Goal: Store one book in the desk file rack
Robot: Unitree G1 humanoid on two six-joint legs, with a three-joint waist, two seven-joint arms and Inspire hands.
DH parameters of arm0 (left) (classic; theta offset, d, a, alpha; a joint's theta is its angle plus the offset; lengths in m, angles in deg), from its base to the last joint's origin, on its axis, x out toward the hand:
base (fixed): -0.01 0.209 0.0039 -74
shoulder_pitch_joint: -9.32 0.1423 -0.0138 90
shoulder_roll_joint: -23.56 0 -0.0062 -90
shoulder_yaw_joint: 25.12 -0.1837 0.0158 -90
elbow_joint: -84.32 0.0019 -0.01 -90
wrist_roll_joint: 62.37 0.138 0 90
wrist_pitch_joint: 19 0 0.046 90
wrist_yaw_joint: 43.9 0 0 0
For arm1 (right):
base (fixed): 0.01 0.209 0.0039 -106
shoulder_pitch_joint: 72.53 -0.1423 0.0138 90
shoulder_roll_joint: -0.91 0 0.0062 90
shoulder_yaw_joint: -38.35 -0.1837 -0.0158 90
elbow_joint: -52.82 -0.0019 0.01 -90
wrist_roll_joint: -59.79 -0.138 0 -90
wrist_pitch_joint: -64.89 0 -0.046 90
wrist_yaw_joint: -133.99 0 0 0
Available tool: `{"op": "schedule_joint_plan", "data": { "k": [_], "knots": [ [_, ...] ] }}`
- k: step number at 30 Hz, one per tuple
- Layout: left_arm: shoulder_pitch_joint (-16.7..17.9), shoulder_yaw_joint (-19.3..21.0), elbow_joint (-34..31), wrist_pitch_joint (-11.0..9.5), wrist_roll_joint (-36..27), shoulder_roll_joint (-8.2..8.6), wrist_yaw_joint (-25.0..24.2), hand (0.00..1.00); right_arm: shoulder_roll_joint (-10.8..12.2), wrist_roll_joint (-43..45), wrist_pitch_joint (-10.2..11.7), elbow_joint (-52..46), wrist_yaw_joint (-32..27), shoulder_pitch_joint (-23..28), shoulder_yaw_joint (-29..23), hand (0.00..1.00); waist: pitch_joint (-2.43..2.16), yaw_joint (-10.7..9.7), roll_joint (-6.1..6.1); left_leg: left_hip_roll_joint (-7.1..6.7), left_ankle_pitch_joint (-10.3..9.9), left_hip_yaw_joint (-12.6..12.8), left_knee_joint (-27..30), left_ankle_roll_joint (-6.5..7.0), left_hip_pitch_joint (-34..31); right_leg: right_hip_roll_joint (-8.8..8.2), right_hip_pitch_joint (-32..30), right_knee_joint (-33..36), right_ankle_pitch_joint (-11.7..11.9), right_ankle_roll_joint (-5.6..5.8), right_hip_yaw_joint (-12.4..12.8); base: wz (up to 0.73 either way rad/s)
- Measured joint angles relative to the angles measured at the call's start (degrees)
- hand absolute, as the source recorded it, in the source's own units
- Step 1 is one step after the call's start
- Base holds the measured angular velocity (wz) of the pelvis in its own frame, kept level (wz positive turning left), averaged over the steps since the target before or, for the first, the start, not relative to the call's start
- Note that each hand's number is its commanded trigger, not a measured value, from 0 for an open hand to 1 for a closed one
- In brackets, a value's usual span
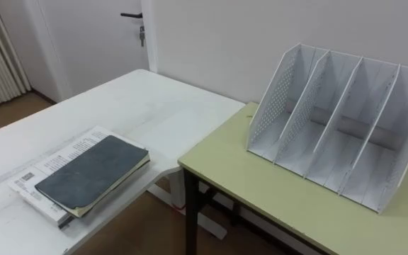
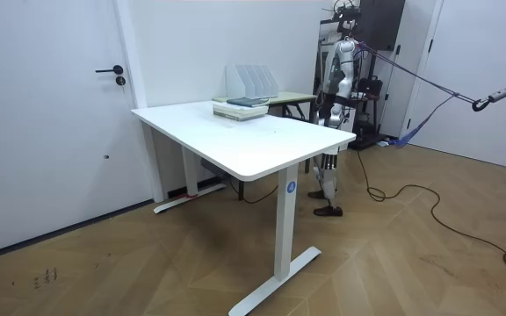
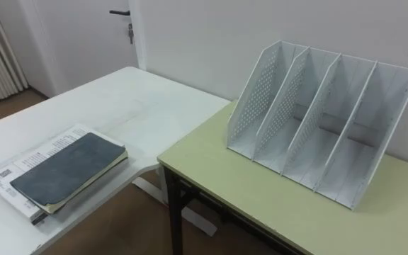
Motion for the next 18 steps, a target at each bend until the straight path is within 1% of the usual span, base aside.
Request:
{"op": "schedule_joint_plan", "data": {
  "k": [7,11,15,16,18],
  "knots": [
    [-0.2,0.0,0.0,0.0,0.2,0.11,-0.2,0.00,0.0,0.1,0.1,0.0,0.0,0.0,0.3,0.00,0.01,-0.1,-0.08,0.00,0.0,0.0,-0.1,0.00,0.0,0.02,0.0,0.0,0.0,0.00,0.0,0.00],
    [-0.2,0.1,0.0,-0.1,1.6,0.28,0.1,0.00,0.0,0.1,0.5,0.1,0.0,-0.1,0.3,0.00,0.03,-0.1,-0.19,-0.02,0.0,-0.2,-0.1,0.00,0.1,0.02,0.0,0.0,0.0,0.01,0.1,0.00],
    [-0.6,0.1,-0.1,-0.5,3.3,0.31,0.3,0.00,0.0,0.1,0.7,0.2,0.0,-0.1,0.5,0.00,0.07,-0.1,-0.45,-0.03,0.0,-0.2,-0.1,0.00,0.1,-0.02,0.0,0.0,0.0,0.02,0.0,0.00],
    [-0.8,0.1,-0.1,-0.6,3.8,0.31,0.4,0.00,0.0,0.1,1.1,0.3,0.0,-0.1,1.0,0.00,0.13,-0.1,-0.57,-0.04,0.0,-0.2,0.0,0.00,0.1,-0.15,0.0,0.0,0.0,0.02,0.0,0.00],
    [-1.0,0.1,-0.2,-1.3,4.7,0.31,0.6,0.00,0.0,0.1,1.3,0.3,0.0,0.0,1.3,0.00,0.16,-0.1,-0.64,-0.05,0.0,-0.3,0.1,0.01,0.1,-0.42,0.1,-0.1,0.0,0.02,-0.1,0.00]
  ]
}}
